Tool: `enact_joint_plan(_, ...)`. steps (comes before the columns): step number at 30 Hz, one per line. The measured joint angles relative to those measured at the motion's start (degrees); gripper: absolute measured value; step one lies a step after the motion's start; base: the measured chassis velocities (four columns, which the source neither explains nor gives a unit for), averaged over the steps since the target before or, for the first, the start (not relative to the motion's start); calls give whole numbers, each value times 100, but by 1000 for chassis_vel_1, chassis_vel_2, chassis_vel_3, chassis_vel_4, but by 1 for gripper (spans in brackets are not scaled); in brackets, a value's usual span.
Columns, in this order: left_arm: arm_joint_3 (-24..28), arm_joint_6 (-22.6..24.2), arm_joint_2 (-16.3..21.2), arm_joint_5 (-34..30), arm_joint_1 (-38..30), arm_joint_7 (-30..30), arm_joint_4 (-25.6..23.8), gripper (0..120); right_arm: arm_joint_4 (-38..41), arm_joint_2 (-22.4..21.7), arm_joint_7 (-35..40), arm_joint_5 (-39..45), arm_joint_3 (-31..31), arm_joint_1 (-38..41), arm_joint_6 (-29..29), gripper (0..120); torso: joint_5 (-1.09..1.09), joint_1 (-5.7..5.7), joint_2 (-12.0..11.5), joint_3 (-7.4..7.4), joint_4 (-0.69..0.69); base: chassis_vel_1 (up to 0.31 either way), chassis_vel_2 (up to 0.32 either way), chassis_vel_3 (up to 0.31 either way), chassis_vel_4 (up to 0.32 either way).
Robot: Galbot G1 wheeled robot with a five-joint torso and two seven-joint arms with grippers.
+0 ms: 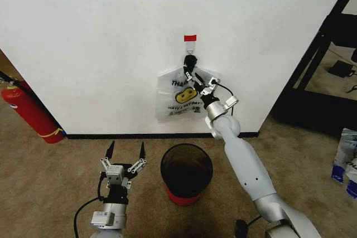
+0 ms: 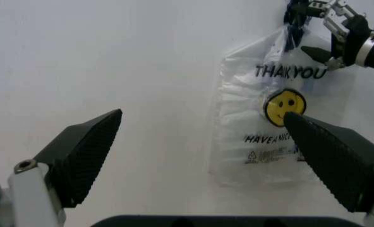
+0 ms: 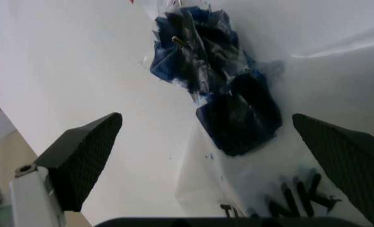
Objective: Pick up the garbage bag from the wall and place it over the trash bin.
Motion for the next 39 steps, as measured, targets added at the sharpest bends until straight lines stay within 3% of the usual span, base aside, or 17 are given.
enact_joint_plan(31, 13, -30, 4, -90, -132, 8, 68, 100, -68, -56, 34, -51, -214, 151, 18, 100, 0, 0, 0, 0, -1, 0, 0, 0, 0)
enact_joint_plan(39, 20, -23, 12, -90, -126, 12, 59, 100, -123, -91, 26, -59, -267, 205, 19, 94, 0, 0, 1, 0, -1, 0, 0, 0, 0)
